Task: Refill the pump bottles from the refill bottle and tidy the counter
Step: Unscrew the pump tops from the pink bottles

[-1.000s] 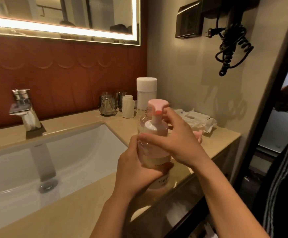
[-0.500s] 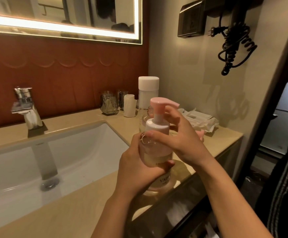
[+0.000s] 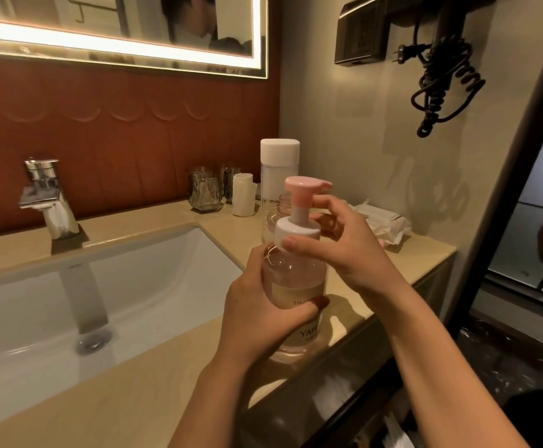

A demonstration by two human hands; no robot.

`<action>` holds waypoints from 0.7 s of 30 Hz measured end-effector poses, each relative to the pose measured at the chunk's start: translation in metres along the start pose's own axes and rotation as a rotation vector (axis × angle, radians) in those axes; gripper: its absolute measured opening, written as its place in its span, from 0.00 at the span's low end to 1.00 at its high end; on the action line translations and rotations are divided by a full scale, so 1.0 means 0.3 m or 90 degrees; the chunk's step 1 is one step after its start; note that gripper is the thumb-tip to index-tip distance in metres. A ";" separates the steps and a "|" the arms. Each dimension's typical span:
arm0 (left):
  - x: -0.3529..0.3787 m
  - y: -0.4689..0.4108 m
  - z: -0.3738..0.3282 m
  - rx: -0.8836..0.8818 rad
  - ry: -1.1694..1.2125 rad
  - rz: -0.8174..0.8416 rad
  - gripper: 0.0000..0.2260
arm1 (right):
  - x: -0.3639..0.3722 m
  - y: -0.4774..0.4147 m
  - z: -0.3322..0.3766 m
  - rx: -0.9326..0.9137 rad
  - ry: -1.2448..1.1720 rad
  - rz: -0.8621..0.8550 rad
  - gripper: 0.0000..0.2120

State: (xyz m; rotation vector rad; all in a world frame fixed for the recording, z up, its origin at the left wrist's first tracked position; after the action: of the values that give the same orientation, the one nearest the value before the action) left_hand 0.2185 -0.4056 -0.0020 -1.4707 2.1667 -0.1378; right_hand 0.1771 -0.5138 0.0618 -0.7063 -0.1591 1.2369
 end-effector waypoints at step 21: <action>0.006 0.001 -0.003 -0.019 0.013 0.015 0.33 | 0.039 0.002 -0.019 0.017 -0.049 0.072 0.28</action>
State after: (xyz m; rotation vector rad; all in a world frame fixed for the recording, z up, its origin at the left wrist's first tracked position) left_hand 0.2174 -0.4073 -0.0020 -1.4651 2.2108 -0.1124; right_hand 0.1834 -0.5054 0.0539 -0.6530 -0.1675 1.3730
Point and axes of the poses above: each hand's wrist, its own y-axis away from the middle knuckle, its own x-axis out of the palm, z = x × y, the point moved 7 cm from there along -y, towards the middle knuckle, and after that the axes turned 10 degrees about -x, right-handed, at the moved point
